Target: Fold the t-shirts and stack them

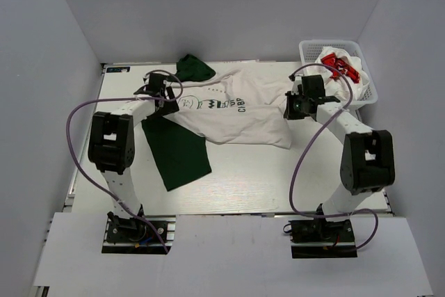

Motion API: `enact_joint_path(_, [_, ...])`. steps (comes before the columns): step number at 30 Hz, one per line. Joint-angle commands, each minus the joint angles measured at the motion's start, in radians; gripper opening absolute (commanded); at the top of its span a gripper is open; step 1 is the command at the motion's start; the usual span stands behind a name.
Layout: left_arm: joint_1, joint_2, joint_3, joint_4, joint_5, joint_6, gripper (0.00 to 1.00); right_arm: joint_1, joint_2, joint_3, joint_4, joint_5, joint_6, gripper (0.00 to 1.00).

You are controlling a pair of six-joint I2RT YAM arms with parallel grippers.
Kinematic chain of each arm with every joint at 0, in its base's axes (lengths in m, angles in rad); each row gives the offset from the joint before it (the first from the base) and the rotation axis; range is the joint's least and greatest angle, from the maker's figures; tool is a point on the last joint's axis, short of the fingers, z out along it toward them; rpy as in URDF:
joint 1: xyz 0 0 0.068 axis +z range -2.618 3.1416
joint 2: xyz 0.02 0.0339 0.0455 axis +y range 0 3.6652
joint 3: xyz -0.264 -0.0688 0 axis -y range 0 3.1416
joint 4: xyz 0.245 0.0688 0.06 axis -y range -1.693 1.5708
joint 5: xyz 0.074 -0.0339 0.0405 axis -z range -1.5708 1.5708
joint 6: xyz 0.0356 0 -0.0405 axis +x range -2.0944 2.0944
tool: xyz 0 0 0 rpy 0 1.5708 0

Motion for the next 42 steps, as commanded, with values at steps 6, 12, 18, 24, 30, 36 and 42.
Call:
enact_joint_path(6, [-0.004,-0.325,-0.038,-0.099,0.062,-0.096,1.00,-0.004,-0.180,-0.088,-0.020,0.088,0.148,0.20])
enact_joint_path(12, [-0.018,-0.597,-0.340,-0.110,0.212,-0.215,1.00,-0.001,-0.362,-0.213,0.088,0.100,0.183,0.23])
enact_joint_path(18, [-0.018,-0.840,-0.654,-0.226,0.304,-0.323,1.00,-0.001,-0.329,-0.244,-0.005,0.134,0.268,0.90])
enact_joint_path(24, [-0.018,-0.916,-0.754,-0.225,0.373,-0.352,1.00,-0.004,-0.298,-0.311,0.033,0.111,0.324,0.90])
enact_joint_path(30, [-0.018,-0.878,-0.851,-0.208,0.409,-0.352,1.00,-0.003,-0.295,-0.319,0.044,0.131,0.331,0.90])
enact_joint_path(36, [-0.027,-0.865,-0.948,-0.155,0.469,-0.375,0.70,-0.004,-0.298,-0.319,0.037,0.211,0.354,0.90])
enact_joint_path(42, [-0.059,-0.826,-1.003,-0.093,0.512,-0.384,0.23,-0.006,-0.280,-0.307,0.037,0.223,0.367,0.90])
